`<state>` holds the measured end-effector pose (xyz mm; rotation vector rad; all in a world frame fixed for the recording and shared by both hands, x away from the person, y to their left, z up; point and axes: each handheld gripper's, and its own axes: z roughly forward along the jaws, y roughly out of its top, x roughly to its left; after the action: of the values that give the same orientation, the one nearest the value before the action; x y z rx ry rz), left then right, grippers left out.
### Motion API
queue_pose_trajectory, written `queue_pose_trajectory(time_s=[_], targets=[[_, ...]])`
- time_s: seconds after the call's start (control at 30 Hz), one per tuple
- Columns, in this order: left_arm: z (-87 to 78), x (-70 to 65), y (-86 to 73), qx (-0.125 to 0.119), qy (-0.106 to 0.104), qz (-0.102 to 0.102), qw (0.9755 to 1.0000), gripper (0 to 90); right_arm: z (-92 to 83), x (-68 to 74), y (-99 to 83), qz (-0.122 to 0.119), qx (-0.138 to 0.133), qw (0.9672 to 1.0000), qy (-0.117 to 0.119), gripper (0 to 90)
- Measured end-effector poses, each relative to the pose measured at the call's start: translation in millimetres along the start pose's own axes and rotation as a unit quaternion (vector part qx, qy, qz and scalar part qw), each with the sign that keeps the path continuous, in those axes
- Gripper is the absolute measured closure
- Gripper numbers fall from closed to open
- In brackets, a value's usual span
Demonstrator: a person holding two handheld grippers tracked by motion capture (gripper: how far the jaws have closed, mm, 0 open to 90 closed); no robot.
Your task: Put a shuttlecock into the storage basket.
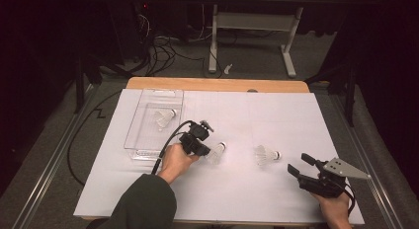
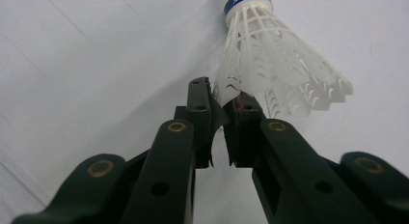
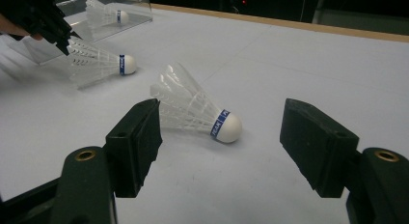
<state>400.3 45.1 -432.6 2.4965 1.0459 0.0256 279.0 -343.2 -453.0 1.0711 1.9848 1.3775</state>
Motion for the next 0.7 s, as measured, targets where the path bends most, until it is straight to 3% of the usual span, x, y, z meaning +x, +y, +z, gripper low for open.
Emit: queue_pose_trajectory(time_s=[0.7], targets=[[0.6,2.4,0.5,-0.006,-0.024,-0.012,0.9996,89.4,-0.2,0.2,0.0,0.000,0.000,1.0000,0.001,31.4]])
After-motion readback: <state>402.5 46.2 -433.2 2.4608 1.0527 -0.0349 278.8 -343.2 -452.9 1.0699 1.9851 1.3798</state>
